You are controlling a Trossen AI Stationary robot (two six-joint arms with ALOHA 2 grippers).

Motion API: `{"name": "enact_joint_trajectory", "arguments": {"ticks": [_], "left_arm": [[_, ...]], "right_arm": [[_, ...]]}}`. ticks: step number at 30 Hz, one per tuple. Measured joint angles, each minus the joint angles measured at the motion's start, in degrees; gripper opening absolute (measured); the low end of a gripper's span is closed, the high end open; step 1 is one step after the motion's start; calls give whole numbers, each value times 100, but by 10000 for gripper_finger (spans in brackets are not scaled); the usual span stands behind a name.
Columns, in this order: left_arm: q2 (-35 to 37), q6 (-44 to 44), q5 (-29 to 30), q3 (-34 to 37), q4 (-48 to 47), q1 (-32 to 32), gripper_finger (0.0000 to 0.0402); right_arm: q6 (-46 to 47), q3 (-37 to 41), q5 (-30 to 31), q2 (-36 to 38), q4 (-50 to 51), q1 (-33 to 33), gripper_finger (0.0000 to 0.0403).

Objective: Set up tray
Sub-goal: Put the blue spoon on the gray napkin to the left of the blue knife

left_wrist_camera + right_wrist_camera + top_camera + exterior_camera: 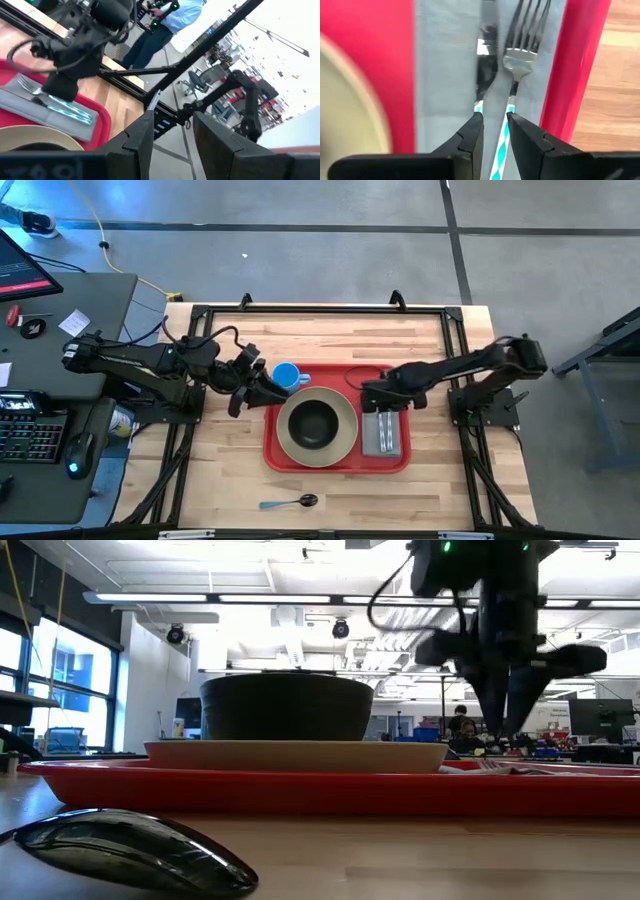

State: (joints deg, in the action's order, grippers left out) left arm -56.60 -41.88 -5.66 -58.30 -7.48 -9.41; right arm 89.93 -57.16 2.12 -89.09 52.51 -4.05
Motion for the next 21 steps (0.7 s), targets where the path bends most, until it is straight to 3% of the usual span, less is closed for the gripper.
{"name": "enact_joint_trajectory", "arguments": {"ticks": [7, 15, 21], "left_arm": [[2, 298, -848, 0, -523, -324, 161], [-169, 561, -705, 0, -2220, -1668, 106], [-676, 548, -466, -2, -2326, -2399, 96]], "right_arm": [[0, -1, 183, 848, -172, -371, 83], [191, -6, 538, 1236, -1502, -1421, 83], [453, -8, 746, 1090, -1989, -2054, 83]]}}
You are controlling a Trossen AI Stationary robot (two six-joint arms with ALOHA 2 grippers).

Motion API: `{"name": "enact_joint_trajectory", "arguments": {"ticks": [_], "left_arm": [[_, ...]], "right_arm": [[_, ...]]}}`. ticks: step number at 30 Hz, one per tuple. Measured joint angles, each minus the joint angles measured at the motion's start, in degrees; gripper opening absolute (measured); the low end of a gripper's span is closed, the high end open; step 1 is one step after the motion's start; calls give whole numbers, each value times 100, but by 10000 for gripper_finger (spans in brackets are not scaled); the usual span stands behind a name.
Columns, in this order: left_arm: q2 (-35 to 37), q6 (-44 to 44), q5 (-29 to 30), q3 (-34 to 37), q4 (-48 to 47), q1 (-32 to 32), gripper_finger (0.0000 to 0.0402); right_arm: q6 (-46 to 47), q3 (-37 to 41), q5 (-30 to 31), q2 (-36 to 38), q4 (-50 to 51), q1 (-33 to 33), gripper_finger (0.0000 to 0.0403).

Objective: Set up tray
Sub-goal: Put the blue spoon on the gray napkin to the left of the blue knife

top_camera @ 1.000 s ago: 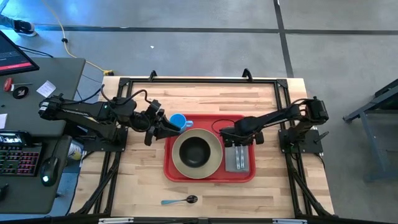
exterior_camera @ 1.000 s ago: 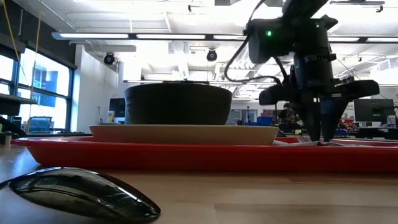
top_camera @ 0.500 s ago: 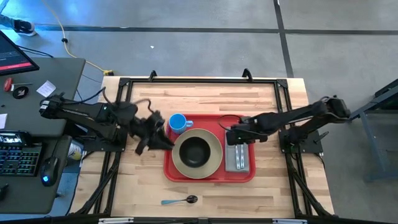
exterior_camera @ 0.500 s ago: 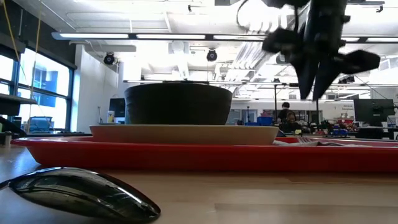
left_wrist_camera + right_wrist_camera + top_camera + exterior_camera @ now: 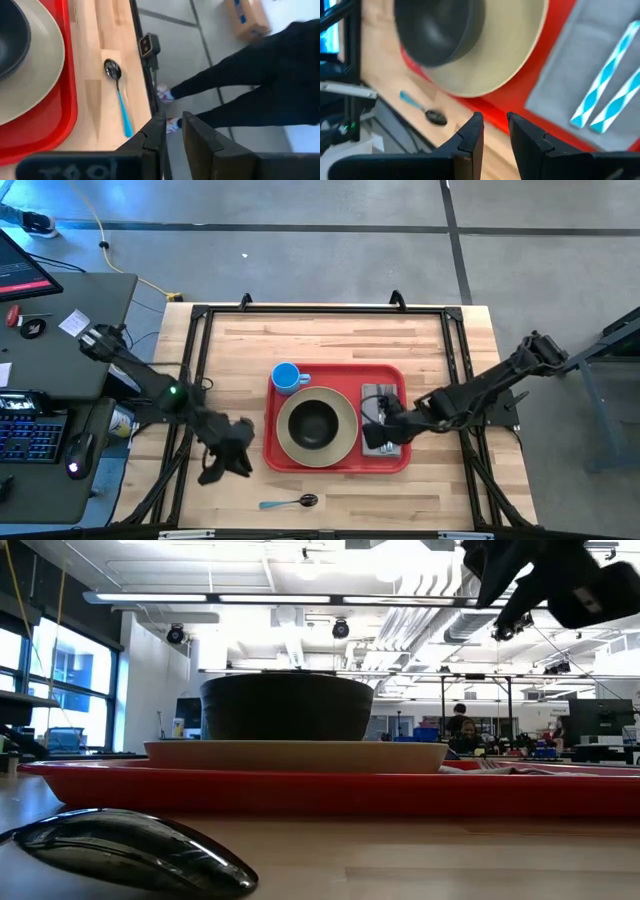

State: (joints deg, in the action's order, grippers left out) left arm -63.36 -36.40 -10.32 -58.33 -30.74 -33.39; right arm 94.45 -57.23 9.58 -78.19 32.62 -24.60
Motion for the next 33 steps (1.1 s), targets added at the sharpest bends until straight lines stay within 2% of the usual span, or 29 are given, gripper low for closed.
{"name": "enact_joint_trajectory", "arguments": {"ticks": [7, 14, 18, 23, 27, 33], "left_arm": [[-1015, -7, 260, 0, 523, -350, 121], [-1911, -292, 1419, -2, 1402, -689, 161], [-2373, -437, 1593, -2, 1718, -681, 181], [-2923, -769, 1606, -233, 1689, -685, 194], [-3431, -668, 1626, -628, 1598, -677, 195], [-4266, -231, 1657, -1292, 766, -675, 195]], "right_arm": [[-65, -4, 371, -57, -426, -445, 83], [-523, -4, 646, -57, -335, -743, 83], [-979, -4, 633, -53, -338, -978, 83], [-1195, -4, 408, -53, -430, -1403, 83], [-1234, -4, 731, -50, -493, -1785, 83], [-865, -4, 1287, -48, -743, -2302, 83]]}}
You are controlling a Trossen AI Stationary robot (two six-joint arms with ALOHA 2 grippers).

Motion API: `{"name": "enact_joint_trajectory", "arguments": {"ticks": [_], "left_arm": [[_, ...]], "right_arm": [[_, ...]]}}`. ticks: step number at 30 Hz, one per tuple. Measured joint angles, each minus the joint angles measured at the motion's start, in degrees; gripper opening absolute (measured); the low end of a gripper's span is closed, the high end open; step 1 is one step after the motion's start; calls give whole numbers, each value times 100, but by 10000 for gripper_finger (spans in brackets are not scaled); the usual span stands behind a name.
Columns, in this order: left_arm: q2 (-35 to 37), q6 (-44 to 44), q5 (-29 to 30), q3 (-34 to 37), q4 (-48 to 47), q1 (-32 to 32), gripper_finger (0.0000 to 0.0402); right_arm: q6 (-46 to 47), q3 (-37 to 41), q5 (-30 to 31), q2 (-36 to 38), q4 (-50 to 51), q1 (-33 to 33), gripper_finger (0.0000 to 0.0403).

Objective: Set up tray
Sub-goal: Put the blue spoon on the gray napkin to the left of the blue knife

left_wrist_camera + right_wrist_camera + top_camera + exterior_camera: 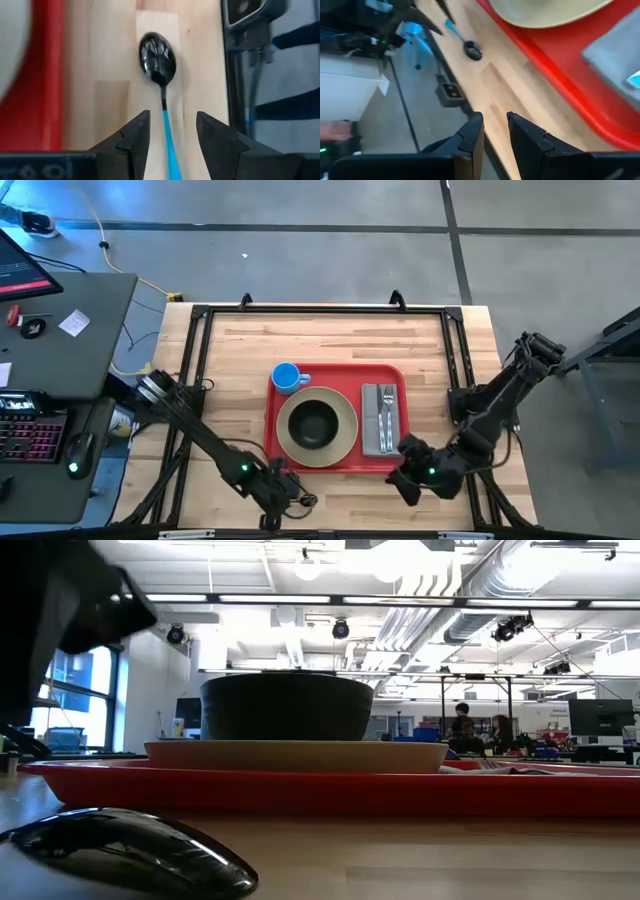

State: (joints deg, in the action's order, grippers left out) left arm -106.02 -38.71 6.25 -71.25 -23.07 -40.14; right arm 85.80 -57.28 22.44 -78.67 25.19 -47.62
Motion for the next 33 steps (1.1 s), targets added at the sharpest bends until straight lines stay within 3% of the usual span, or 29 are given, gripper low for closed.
{"name": "enact_joint_trajectory", "arguments": {"ticks": [7, 13, 18, 26, 29, 33], "left_arm": [[-397, -61, -93, -159, -2, 0, 195], [-391, -73, -14, -162, 426, 0, 195], [-666, -257, -166, -149, 237, 0, 195], [-938, -971, -138, -219, 261, 37, 192], [-945, -972, -17, -230, 247, 35, 171], [-953, -980, -3, -224, 157, 39, 104]], "right_arm": [[39, 0, 409, 1, -403, -131, 83], [11, 0, 407, 0, -352, -52, 83], [-80, 0, 428, 0, -349, 118, 83], [-124, 0, 248, 0, -342, 265, 83], [-141, 0, 161, 0, -318, 265, 83], [-186, 0, 63, 0, -306, 265, 83]]}}
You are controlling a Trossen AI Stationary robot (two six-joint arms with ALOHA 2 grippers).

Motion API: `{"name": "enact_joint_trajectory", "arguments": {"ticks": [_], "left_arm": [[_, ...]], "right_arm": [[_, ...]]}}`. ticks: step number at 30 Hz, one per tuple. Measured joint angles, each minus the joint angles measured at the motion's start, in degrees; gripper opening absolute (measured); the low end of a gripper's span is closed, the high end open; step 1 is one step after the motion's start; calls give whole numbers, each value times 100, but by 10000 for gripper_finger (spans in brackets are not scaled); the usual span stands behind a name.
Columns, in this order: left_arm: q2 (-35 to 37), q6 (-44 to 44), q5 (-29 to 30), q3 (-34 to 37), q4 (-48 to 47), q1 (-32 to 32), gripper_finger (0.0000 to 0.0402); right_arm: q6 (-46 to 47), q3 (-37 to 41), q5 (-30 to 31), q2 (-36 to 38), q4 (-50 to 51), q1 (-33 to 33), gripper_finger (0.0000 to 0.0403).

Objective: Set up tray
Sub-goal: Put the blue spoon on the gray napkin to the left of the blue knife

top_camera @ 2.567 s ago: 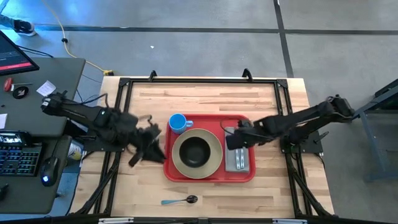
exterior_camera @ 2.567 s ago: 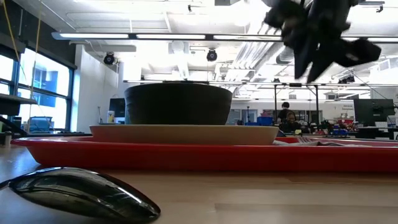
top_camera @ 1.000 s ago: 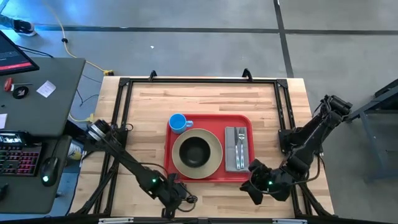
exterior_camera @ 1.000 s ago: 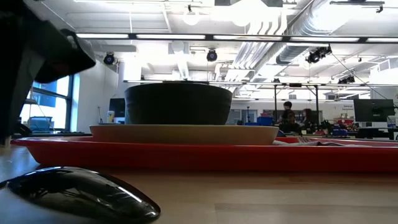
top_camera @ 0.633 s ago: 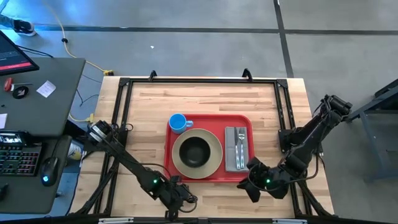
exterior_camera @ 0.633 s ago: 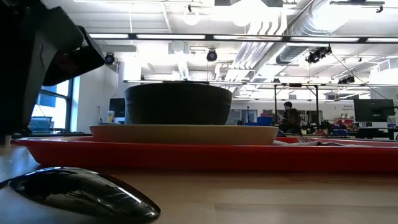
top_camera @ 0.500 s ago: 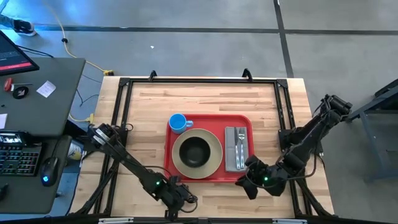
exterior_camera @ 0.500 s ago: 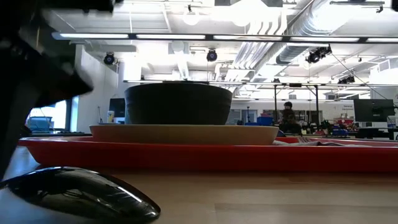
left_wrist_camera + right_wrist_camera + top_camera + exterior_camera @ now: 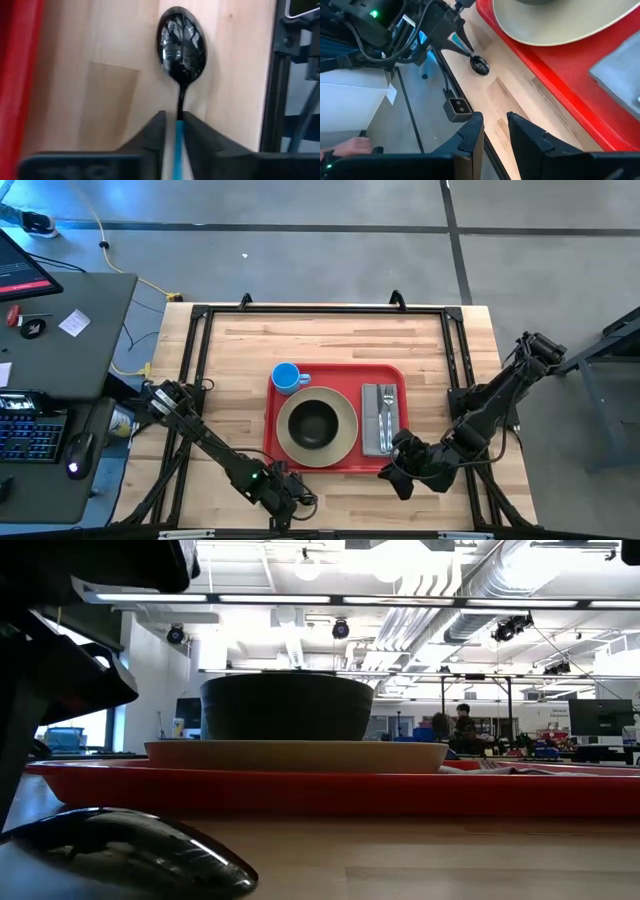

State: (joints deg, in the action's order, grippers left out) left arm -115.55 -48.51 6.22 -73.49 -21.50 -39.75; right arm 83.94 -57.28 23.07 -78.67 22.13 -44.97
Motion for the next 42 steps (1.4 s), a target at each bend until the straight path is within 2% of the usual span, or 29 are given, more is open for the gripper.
{"name": "enact_joint_trajectory", "arguments": {"ticks": [3, 4, 9, 13, 20, 23, 25, 29, 32, 35, 42], "left_arm": [[-6, -38, -103, 4, -37, 7, 35], [-6, -98, -141, 6, -22, 11, 27], [50, -317, -167, -2, 0, 48, 38], [163, -333, -107, -195, -112, 87, 27], [498, 57, 384, -968, -327, 118, 27], [643, 77, 782, -1310, -557, 116, 27], [802, 129, 1124, -1533, -632, 114, 27], [1074, 286, 1945, -1754, -708, 204, 27], [1425, 500, 2563, -1845, -201, 392, 27], [1723, 973, 2954, -1858, 643, 632, 27], [1998, 2078, 2823, -1857, 2693, 1234, 27]], "right_arm": [[-2, 0, 0, 0, 11, 0, 83], [-2, 0, 9, 0, 15, 0, 83], [-44, 0, 37, 0, 29, 0, 83], [-87, 0, 37, 0, 41, 0, 83], [-343, 0, 31, 49, 108, -7, 83], [-356, 2, 124, 221, 131, -43, 83], [-520, 2, 405, 397, 117, -115, 83], [-1259, 2, 1338, 826, -153, -325, 83], [-2178, 2, 1920, 1075, -711, -411, 83], [-3116, 2, 2053, 1195, -1464, -389, 83], [-4234, 2, 2053, 1209, -2677, -185, 83]]}}
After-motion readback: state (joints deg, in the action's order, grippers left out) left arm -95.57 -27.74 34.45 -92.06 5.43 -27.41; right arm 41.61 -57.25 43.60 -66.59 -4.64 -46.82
